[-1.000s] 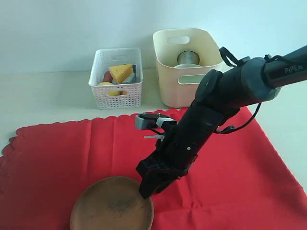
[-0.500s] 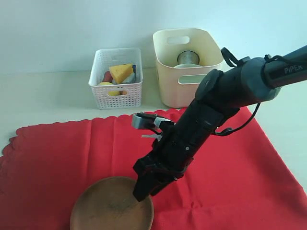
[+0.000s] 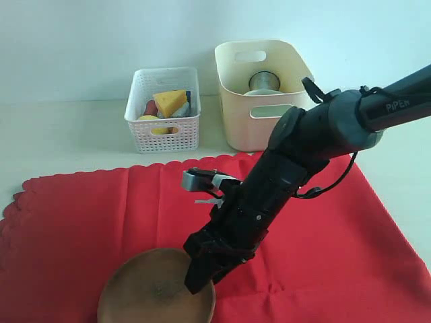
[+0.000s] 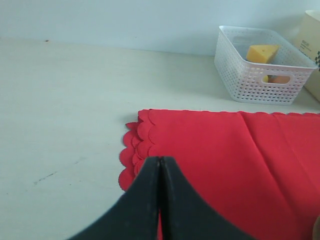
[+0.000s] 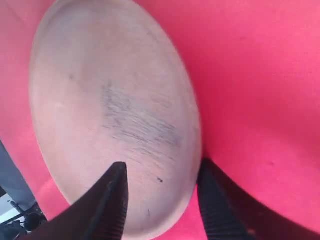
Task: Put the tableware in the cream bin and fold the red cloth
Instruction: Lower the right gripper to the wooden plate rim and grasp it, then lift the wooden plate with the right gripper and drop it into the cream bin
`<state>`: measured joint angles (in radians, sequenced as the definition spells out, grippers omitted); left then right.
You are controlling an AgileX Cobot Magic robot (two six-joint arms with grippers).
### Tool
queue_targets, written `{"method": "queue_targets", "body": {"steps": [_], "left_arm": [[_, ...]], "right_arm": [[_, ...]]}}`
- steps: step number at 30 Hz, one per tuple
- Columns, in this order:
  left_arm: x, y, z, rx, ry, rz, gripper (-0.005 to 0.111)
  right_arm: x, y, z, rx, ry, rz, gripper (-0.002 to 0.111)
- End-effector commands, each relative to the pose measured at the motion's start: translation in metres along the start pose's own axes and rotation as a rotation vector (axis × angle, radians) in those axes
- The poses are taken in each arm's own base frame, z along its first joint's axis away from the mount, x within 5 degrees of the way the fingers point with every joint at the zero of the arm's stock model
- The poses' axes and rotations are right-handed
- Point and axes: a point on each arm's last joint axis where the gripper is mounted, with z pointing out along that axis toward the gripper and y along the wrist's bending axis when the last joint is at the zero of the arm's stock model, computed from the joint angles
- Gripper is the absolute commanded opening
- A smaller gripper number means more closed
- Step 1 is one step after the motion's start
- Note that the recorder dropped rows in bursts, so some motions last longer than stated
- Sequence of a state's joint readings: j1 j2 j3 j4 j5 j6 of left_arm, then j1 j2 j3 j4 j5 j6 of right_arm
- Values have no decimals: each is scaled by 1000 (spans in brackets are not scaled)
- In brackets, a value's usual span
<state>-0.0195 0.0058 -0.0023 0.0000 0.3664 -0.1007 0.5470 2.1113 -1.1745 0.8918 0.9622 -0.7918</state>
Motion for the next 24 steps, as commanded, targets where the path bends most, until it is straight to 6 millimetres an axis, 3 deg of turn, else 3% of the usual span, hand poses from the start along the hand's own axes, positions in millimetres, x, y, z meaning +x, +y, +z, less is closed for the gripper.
{"method": "queue_targets", "body": {"steps": [1, 3, 7, 8, 15, 24], "left_arm": [[0, 0, 0, -1, -11, -1, 1], [0, 0, 0, -1, -11, -1, 1], [0, 0, 0, -1, -11, -1, 1], [0, 0, 0, -1, -11, -1, 1], [0, 0, 0, -1, -11, -1, 1], [0, 0, 0, -1, -11, -1, 1]], "right_arm": [[0, 9, 8, 8, 20, -49, 43], [-1, 6, 8, 37, 9, -49, 37], [-2, 2, 8, 86, -6, -45, 3], [-2, 2, 8, 87, -8, -45, 0], [-5, 13, -6, 91, -49, -72, 0], [-8, 64, -68, 121, -219, -202, 0]]}}
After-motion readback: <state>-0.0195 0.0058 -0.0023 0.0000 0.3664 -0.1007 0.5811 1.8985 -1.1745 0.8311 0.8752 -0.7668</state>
